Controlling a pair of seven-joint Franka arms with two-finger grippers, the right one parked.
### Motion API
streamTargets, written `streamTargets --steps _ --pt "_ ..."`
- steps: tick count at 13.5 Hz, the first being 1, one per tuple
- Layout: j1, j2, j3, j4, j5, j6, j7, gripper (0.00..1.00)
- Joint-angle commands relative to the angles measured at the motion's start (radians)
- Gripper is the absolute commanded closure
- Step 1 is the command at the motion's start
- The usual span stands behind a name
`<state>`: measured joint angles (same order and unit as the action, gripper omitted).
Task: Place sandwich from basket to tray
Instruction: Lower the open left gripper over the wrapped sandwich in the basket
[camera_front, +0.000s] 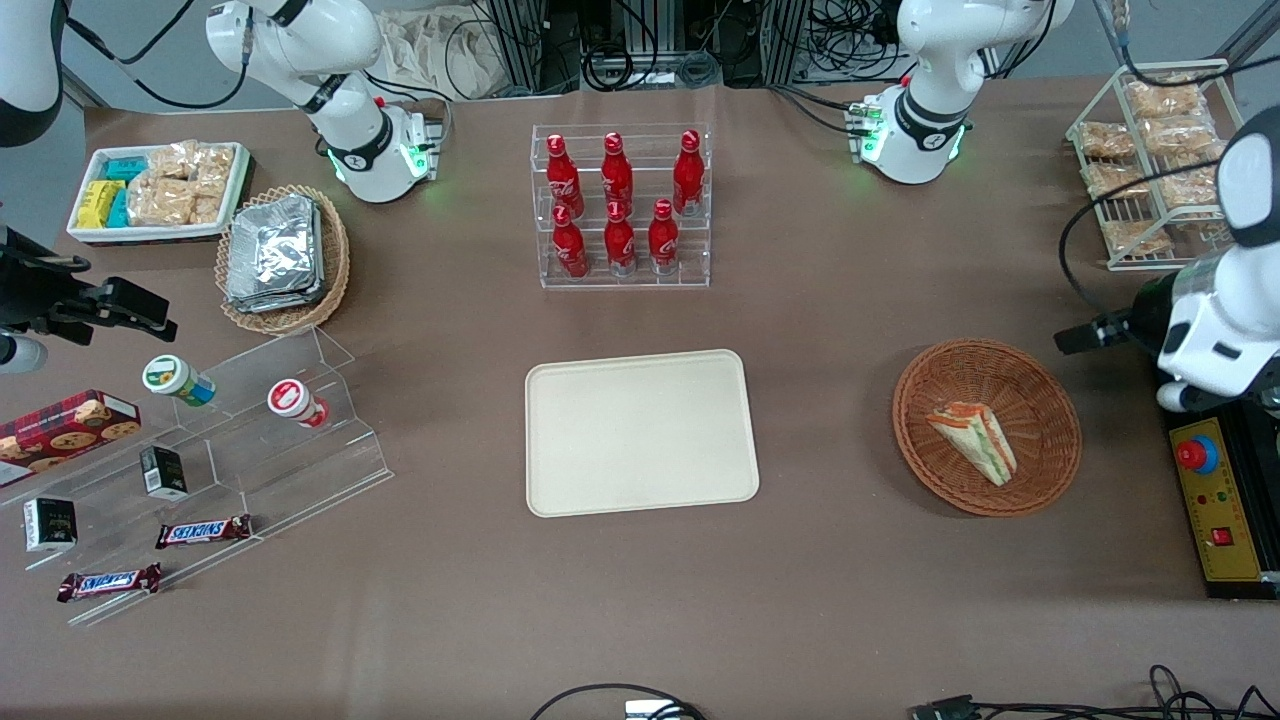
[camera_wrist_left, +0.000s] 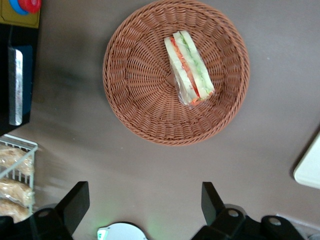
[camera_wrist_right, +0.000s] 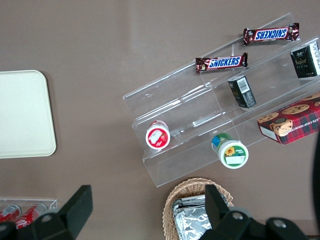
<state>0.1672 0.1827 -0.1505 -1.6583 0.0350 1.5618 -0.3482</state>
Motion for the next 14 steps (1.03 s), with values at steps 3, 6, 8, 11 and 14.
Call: streamTargets --steps 3,6,8,11,14 --pt "-0.003 0.138 -0.008 0.072 -0.010 0.023 -0.213 0.01" --pt "-0.002 0.204 -0.008 0.069 -0.007 0.093 -0.247 0.01" --pt "-0.002 0.247 -0.008 0.063 -0.007 0.161 -0.250 0.01" --pt "-0.002 0.297 -0.008 0.061 -0.009 0.227 -0.250 0.01" --pt "-0.005 0.345 -0.008 0.057 -0.010 0.302 -0.256 0.01"
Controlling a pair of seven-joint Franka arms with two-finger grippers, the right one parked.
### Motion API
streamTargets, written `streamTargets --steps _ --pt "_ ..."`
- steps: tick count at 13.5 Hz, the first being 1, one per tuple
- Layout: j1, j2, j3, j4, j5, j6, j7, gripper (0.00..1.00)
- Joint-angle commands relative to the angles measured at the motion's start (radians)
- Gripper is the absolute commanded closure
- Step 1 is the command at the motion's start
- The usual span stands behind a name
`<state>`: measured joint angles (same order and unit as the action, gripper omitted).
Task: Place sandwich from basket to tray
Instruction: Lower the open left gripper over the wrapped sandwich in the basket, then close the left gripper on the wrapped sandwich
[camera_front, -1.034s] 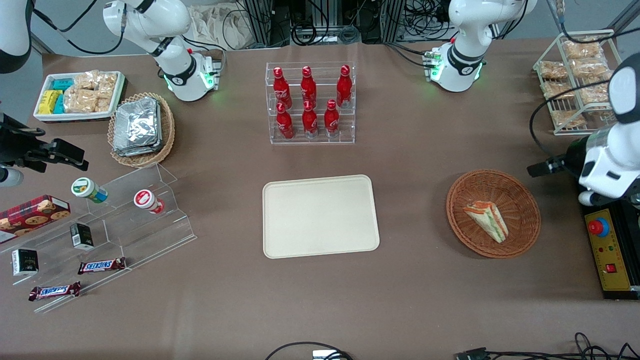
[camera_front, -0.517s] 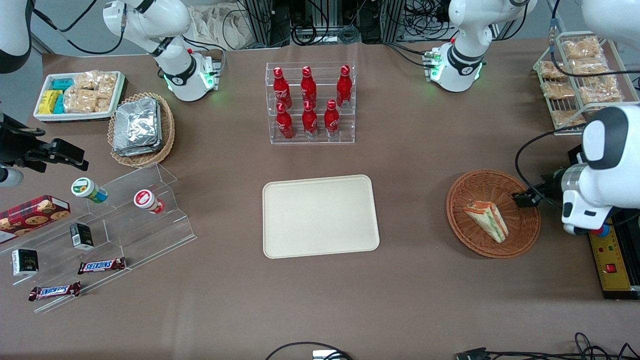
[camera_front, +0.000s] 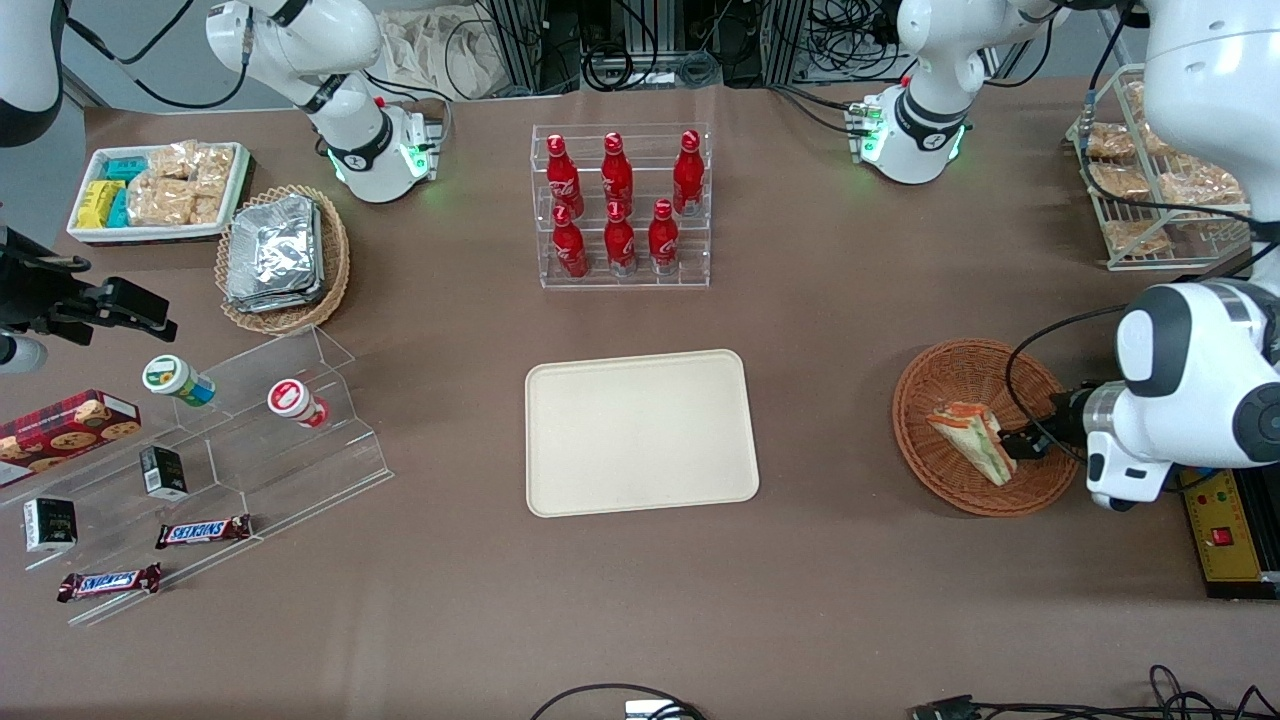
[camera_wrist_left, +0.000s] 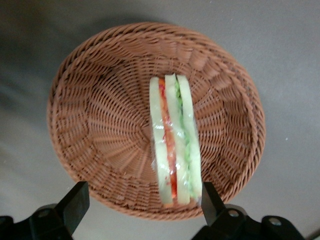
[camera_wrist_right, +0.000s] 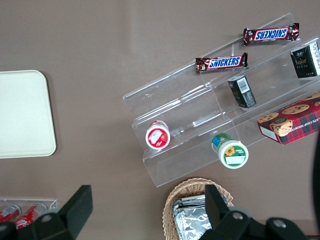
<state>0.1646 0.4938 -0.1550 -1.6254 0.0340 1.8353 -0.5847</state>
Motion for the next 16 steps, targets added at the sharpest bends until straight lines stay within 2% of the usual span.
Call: streamTargets --steps 1,6,8,13,16 --pt "-0.002 0.045 -0.003 0.018 -0.009 0.051 -0.029 0.01" --pt "-0.003 0.065 -0.005 -0.059 -0.016 0.166 -0.036 0.01" --pt "-0.007 0.074 -0.005 -0.073 -0.048 0.191 -0.049 0.01" --pt "-0.008 0.075 -0.006 -0.177 -0.049 0.304 -0.050 0.01" --pt "-0.008 0.068 -0.006 -0.205 -0.049 0.312 -0.055 0.01"
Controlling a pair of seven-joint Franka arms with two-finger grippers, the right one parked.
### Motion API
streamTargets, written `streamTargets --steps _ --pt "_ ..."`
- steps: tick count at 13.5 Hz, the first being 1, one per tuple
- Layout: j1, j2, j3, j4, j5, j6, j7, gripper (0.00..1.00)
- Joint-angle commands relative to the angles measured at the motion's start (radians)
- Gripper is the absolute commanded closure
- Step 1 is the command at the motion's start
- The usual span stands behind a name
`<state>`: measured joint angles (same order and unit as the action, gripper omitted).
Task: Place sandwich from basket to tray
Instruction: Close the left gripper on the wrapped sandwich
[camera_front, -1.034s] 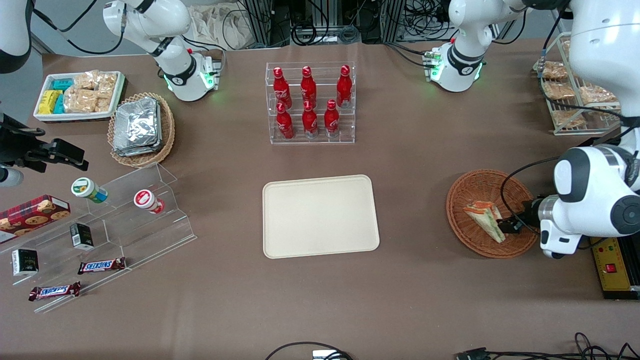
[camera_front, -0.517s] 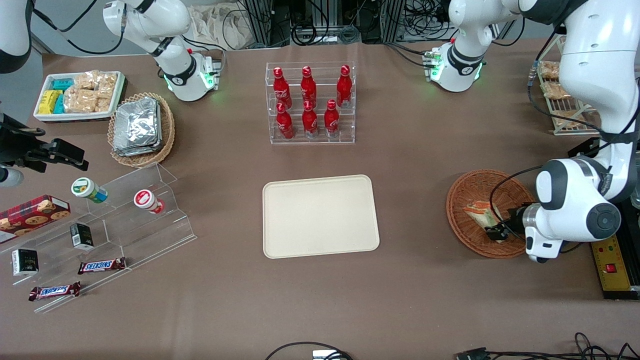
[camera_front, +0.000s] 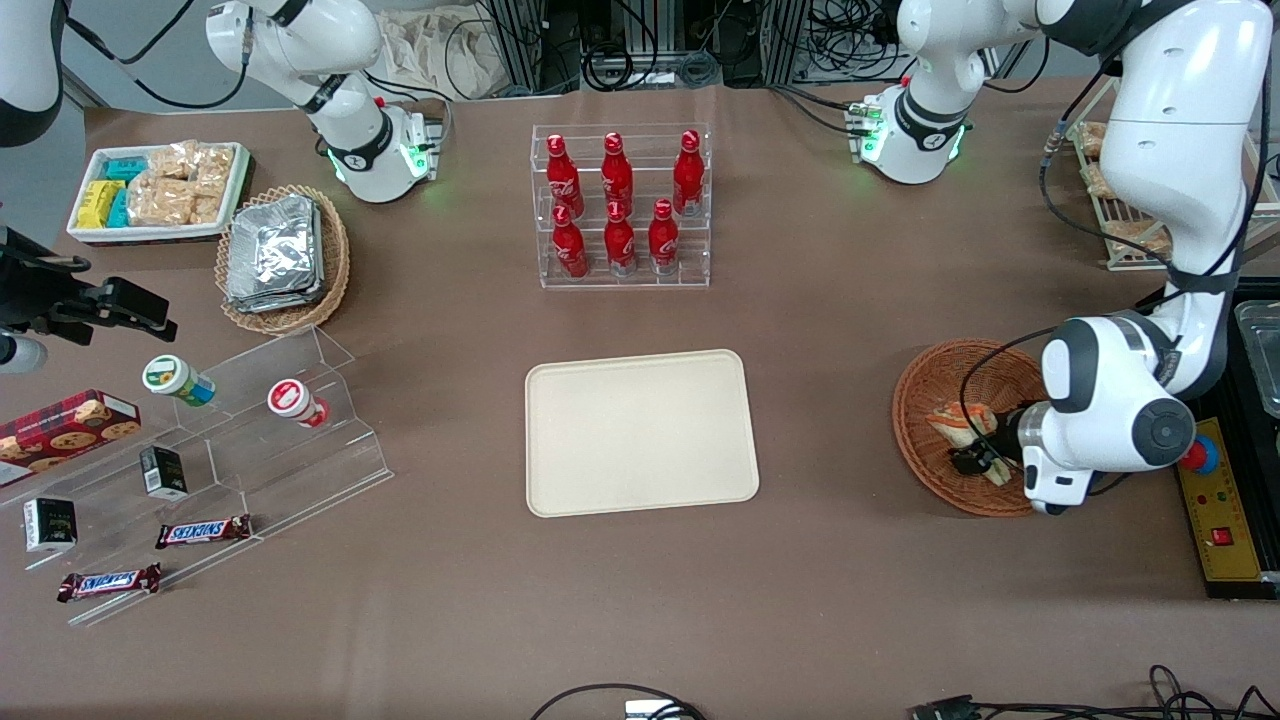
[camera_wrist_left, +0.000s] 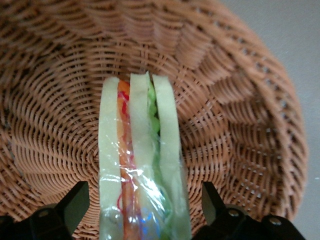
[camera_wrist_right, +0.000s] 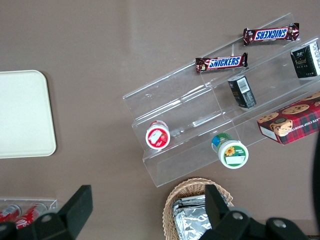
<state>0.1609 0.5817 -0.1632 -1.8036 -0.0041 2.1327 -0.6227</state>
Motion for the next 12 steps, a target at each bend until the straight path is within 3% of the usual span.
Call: streamTargets --steps 1,2,4,6,7,12 --pt "-0.006 -0.023 0.002 -0.037 -0.011 0.016 -0.029 0.03" --pt "-0.006 -0.026 0.002 -0.043 -0.011 0.015 -0.034 0.14" --pt "-0.006 -0.039 0.002 -0.048 -0.011 0.010 -0.035 0.52" --pt "-0.006 -0.048 0.001 -0.048 -0.010 0.006 -0.035 0.79" --pt "-0.006 -0.054 0.001 -0.045 -0.010 -0.002 -0.037 0.86" --pt "-0.004 -0.164 -0.025 0.053 -0.010 -0.210 -0.028 0.87"
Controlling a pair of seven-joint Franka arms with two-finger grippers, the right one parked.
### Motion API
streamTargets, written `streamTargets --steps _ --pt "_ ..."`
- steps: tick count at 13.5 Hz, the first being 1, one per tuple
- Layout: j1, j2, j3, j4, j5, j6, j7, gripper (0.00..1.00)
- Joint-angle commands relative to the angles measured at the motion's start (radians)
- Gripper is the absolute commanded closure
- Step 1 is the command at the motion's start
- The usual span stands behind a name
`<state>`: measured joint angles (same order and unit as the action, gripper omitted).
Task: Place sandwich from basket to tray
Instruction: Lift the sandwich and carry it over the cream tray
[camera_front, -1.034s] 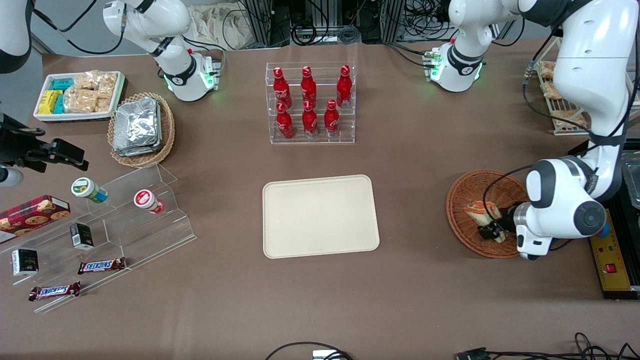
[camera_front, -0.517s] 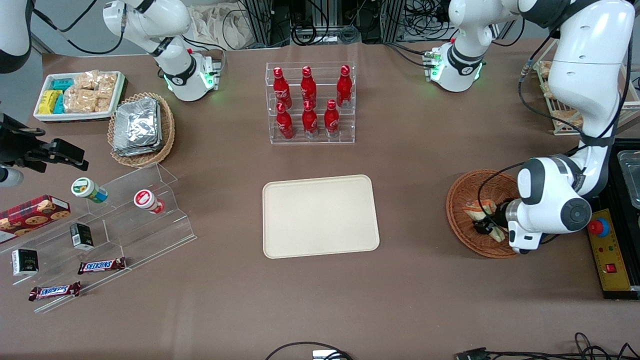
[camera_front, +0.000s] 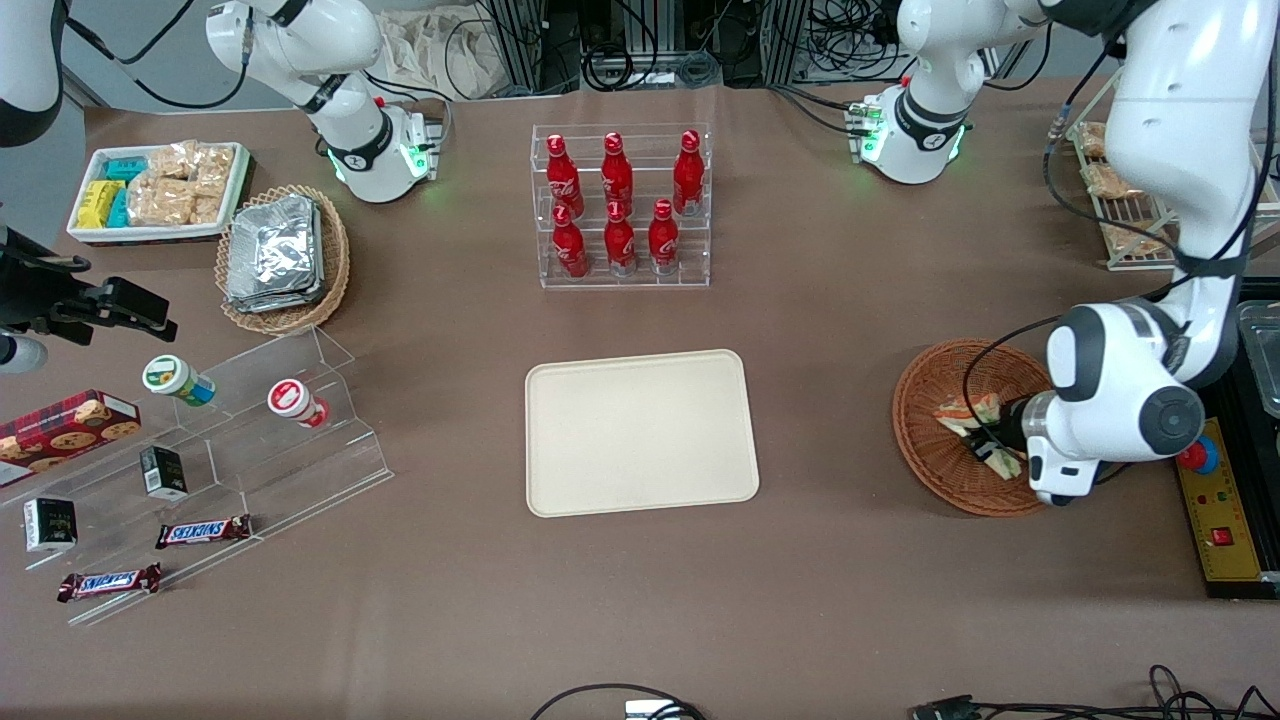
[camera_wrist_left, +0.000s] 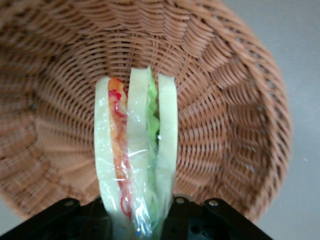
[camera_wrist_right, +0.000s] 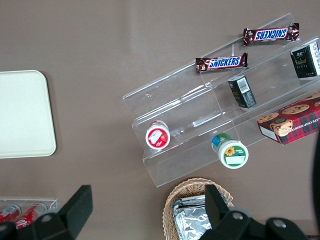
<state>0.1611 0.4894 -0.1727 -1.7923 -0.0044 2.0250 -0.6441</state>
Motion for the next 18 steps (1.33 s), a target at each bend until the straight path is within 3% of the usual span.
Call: streamTargets --steps 1,5,10,18 --pt "-0.005 -0.077 -0.031 0.098 -0.009 -0.170 -0.009 0.86" --pt "-0.005 -0.074 -0.149 0.307 -0.008 -0.351 0.001 0.86" --pt "-0.032 -0.051 -0.307 0.326 0.010 -0.342 0.064 0.88" --pt "-0.258 0.139 -0.309 0.410 0.026 -0.264 -0.026 0.87"
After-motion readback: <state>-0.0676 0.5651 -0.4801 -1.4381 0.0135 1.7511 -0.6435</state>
